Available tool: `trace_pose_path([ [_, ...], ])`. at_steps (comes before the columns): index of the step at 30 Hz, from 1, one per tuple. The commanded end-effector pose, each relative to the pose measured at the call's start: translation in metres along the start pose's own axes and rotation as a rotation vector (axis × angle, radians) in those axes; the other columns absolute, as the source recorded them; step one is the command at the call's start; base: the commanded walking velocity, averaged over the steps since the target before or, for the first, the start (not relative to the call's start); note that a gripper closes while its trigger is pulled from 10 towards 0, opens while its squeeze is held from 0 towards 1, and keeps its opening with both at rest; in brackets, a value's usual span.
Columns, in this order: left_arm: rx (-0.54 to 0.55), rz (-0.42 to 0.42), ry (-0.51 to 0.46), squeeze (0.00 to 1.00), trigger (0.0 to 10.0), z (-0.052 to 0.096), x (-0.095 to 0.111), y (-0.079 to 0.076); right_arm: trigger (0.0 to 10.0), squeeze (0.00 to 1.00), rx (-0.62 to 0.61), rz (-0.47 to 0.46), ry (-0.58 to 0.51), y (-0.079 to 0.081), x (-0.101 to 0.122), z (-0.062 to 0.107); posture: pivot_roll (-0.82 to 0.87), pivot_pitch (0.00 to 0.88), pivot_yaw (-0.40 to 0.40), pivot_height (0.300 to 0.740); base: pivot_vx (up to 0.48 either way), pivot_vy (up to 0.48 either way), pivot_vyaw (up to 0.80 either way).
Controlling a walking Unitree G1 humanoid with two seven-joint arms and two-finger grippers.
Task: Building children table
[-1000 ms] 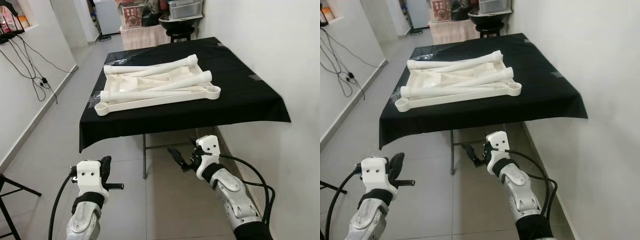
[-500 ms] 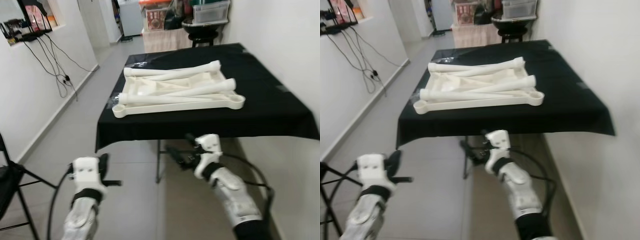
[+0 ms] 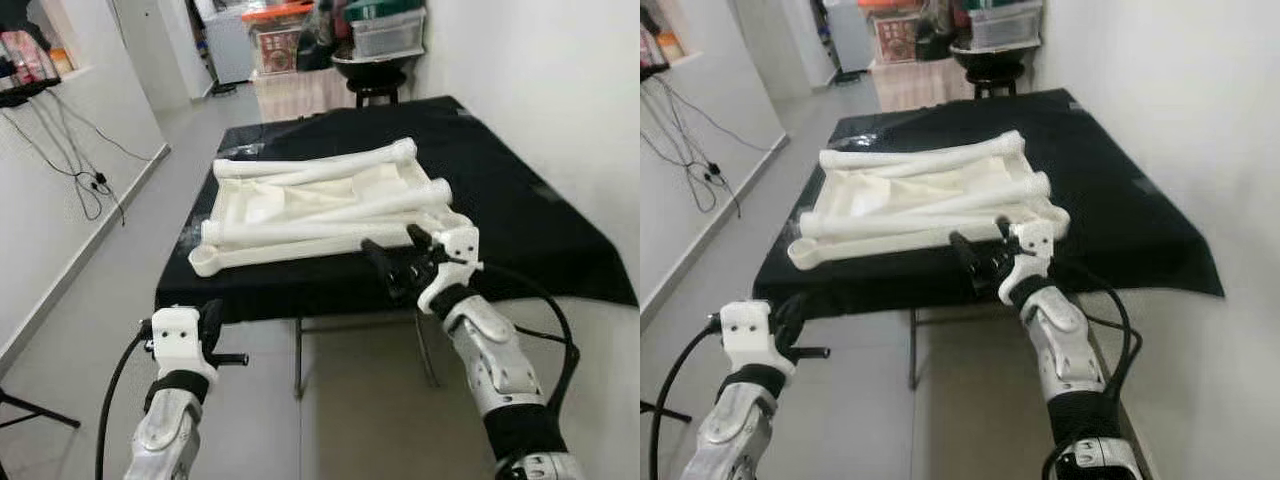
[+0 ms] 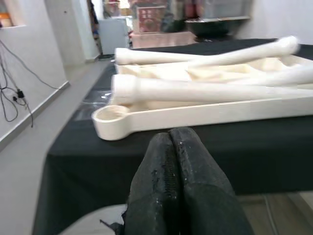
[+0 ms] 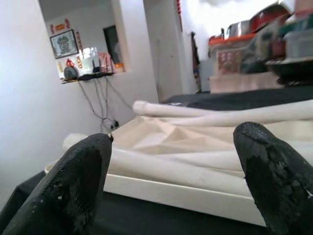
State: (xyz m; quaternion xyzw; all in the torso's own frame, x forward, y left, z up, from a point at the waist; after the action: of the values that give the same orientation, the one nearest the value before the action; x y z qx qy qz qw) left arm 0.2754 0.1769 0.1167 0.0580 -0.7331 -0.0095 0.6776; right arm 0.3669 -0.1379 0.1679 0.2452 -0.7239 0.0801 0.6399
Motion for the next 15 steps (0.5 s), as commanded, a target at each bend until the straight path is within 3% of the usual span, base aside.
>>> trace_pose_path([
  [1,0.005,-0.013,0.01,0.0,10.0,-0.001,0.0,0.005,10.0,0.0,0.012,-0.007,0.024,0.005,-0.008,-0.001,-0.05,0.0,0.078,0.74,0.322,0.0,0.0],
  [8,-0.026,-0.017,-0.062,0.0,10.0,-0.01,0.023,0.003,10.0,0.0,0.061,0.028,-0.014,0.013,0.01,-0.012,-0.04,0.0,0.074,0.74,0.319,0.0,0.0],
  [12,-0.049,-0.002,-0.136,0.0,10.0,-0.016,0.047,-0.002,10.0,0.0,0.105,0.046,-0.057,0.02,0.029,-0.022,-0.04,0.0,0.073,0.74,0.32,0.0,0.0],
  [15,-0.058,0.002,-0.149,0.0,10.0,-0.017,0.051,-0.004,10.0,0.0,0.114,0.054,-0.064,0.022,0.032,-0.023,-0.04,0.0,0.072,0.74,0.316,0.0,0.0],
])
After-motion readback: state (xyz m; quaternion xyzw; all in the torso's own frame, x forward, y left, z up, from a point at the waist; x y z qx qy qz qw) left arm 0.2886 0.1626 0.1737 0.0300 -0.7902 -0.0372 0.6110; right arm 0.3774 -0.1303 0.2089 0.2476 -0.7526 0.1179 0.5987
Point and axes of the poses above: a point about 5 cm out from each wrist's last joint towards the gripper, its own z axis pointing back from the gripper into the wrist, its own x axis along the axis of the wrist's last joint, y = z × x, the point moved 3 cm from there along -z, pointing out of the wrist towards the gripper, and after that the axes turned 10 degrees about -z, right-handed, at the moved point
